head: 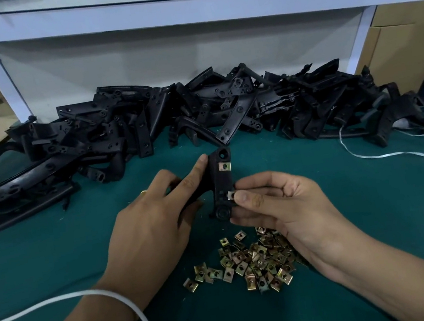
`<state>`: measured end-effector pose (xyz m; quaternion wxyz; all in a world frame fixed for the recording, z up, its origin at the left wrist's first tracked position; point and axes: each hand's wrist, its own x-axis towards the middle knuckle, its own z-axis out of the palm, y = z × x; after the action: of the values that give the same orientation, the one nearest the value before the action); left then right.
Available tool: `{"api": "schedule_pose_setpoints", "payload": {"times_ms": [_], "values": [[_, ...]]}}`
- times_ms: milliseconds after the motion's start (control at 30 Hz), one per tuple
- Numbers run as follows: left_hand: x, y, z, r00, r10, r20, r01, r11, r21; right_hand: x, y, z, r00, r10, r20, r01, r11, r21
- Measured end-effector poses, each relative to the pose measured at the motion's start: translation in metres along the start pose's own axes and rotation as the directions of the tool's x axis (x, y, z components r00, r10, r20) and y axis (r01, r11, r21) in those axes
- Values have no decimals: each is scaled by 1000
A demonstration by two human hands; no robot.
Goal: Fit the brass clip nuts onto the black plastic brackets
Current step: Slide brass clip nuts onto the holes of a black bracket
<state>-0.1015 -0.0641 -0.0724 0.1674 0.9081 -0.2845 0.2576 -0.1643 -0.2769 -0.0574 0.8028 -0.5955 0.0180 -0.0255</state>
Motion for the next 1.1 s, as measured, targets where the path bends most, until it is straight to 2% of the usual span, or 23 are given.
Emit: {"api": "schedule_pose_setpoints", "payload": {"times_ms": [133, 267, 533, 800, 933, 1100], "values": [[0, 2, 2, 1000, 20, 3, -20, 999, 26, -1, 1, 2, 1000, 12, -16, -12, 1000, 5], [-1, 2, 4, 1000, 12, 6, -12, 999, -33, 0, 1, 1, 1000, 17, 6, -18, 1000, 13], [0, -2, 4, 999, 21, 40, -12, 976, -216, 5, -7, -10, 985, 16, 171, 0, 995, -96], [-2, -6, 8, 990, 132, 59, -101, 924, -368, 5, 5, -9, 964, 94, 249, -93, 996, -19], [-1, -3, 8, 990, 139, 20, -122, 922, -368, 4, 5, -6, 936, 28, 352, -58, 995, 75], [1, -1, 5, 994, 109, 33, -94, 948, -303, 7, 6, -6, 916, -23, 401, -48, 985, 166]]}}
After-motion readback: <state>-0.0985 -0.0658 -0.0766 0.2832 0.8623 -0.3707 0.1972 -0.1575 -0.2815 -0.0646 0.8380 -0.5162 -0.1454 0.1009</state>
